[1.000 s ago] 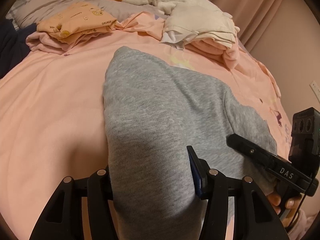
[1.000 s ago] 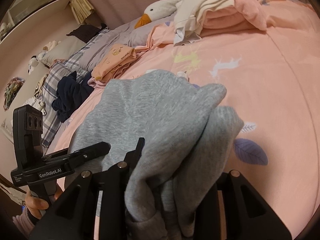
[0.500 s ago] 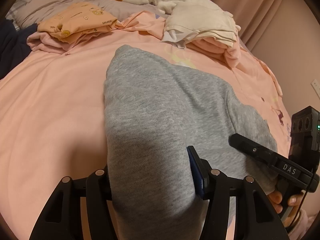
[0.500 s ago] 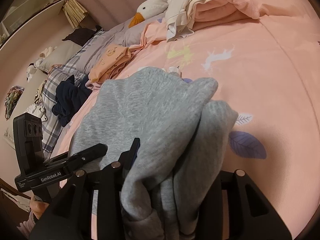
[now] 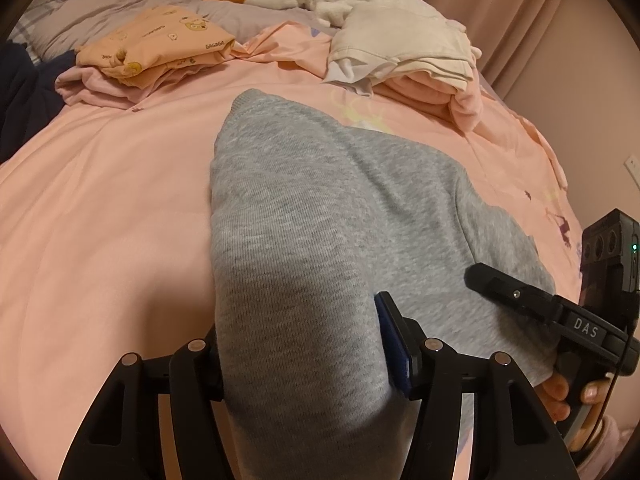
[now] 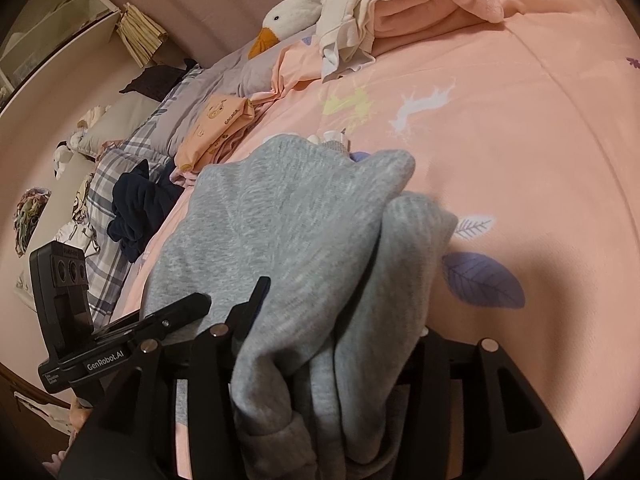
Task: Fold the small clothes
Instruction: 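Lift the held end with both grippers and fold it over the rest, then lower the folded end onto the bundle and open both grippers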
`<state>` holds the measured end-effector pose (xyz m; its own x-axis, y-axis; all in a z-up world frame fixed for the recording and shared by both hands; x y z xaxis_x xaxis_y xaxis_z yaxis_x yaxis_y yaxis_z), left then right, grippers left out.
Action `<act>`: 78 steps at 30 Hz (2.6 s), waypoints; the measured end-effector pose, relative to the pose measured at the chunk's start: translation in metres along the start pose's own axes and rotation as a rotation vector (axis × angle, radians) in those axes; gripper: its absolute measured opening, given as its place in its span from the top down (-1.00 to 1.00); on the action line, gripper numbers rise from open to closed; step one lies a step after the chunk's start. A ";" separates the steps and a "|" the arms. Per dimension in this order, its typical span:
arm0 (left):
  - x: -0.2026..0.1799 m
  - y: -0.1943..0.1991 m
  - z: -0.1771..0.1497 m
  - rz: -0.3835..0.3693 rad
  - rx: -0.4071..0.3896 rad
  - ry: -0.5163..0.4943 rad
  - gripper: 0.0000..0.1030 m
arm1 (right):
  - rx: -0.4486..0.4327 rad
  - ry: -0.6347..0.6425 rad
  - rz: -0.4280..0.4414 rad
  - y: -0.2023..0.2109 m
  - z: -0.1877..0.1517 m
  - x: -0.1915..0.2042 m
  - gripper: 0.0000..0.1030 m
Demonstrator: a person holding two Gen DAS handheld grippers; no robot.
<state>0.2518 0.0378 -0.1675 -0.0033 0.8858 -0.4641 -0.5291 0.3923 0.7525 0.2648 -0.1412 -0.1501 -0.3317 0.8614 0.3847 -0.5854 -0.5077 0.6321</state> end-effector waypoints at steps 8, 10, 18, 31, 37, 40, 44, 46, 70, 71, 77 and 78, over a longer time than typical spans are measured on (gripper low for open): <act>0.001 0.002 -0.002 0.007 -0.005 -0.008 -0.16 | -0.002 -0.018 0.004 0.002 -0.001 -0.002 0.06; 0.001 0.003 -0.003 0.010 -0.007 -0.011 -0.19 | -0.004 -0.026 0.006 0.003 -0.002 -0.003 0.05; 0.004 0.007 -0.007 0.021 -0.010 -0.018 -0.22 | -0.008 -0.051 0.014 0.006 -0.004 -0.006 0.02; 0.005 0.011 -0.012 0.033 -0.015 -0.022 -0.23 | -0.024 -0.085 0.006 0.014 -0.007 -0.014 -0.01; 0.007 0.013 -0.015 0.040 -0.018 -0.025 -0.23 | -0.026 -0.091 0.000 0.017 -0.009 -0.017 0.00; 0.007 0.014 -0.015 0.042 -0.017 -0.027 -0.23 | -0.027 -0.094 -0.002 0.018 -0.009 -0.017 0.00; 0.008 0.015 -0.017 0.044 -0.018 -0.027 -0.24 | -0.028 -0.098 -0.002 0.018 -0.010 -0.018 0.00; 0.008 0.016 -0.017 0.045 -0.018 -0.027 -0.24 | -0.028 -0.099 -0.004 0.018 -0.010 -0.018 0.00; 0.012 0.021 -0.025 0.059 -0.016 -0.033 -0.26 | -0.034 -0.110 -0.012 0.022 -0.014 -0.021 0.00; 0.012 0.021 -0.025 0.059 -0.016 -0.033 -0.26 | -0.034 -0.110 -0.012 0.022 -0.014 -0.021 0.00; 0.013 0.023 -0.029 0.067 -0.018 -0.040 -0.27 | -0.035 -0.111 -0.012 0.023 -0.014 -0.022 -0.01; 0.014 0.023 -0.030 0.068 -0.018 -0.040 -0.27 | -0.035 -0.111 -0.012 0.023 -0.014 -0.022 -0.01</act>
<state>0.2137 0.0515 -0.1702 -0.0062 0.9195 -0.3930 -0.5441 0.3266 0.7729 0.2479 -0.1711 -0.1537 -0.2410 0.8596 0.4506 -0.6148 -0.4944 0.6145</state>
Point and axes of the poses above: each gripper's, at about its wrist camera, not at the fingertips, and y roughly against the way its jaws point, x to its left, z to its top, the point moved 8 cm from there along -y, roughly the way its jaws point, and after that the axes turned 15 degrees about y, right-handed, at the moved point
